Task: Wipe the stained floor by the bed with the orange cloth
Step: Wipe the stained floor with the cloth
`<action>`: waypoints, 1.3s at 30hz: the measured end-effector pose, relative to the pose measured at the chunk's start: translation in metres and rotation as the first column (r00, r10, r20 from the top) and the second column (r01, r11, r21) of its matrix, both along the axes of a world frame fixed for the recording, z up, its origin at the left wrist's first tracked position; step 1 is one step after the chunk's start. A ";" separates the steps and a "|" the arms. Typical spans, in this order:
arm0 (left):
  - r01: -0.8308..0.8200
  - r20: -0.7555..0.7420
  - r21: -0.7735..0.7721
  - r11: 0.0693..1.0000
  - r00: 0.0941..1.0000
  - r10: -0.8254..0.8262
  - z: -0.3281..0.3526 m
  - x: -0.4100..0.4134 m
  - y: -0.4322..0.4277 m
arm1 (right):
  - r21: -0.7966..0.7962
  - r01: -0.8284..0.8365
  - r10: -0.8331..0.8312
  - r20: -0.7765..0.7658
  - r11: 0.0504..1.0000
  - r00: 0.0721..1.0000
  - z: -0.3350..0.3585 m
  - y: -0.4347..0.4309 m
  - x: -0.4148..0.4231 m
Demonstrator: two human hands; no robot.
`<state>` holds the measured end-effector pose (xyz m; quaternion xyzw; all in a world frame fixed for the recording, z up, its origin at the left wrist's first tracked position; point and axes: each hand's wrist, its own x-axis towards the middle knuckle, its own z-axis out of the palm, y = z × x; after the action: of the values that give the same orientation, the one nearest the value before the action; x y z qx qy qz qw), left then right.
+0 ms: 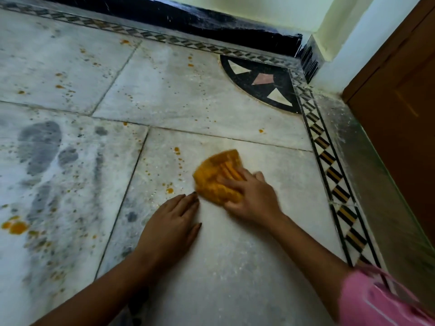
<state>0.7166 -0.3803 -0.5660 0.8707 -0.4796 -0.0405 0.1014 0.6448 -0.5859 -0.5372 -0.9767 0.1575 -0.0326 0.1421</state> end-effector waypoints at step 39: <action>-0.410 -0.093 -0.115 0.905 0.911 0.401 -0.012 -0.027 0.115 | 0.051 0.383 -0.382 -0.039 0.922 0.924 -0.002 0.025 0.120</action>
<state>0.6897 -0.2657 -0.5782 0.9409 -0.2859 -0.0162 0.1810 0.7651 -0.5612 -0.5390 -0.9231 0.3478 -0.0413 0.1587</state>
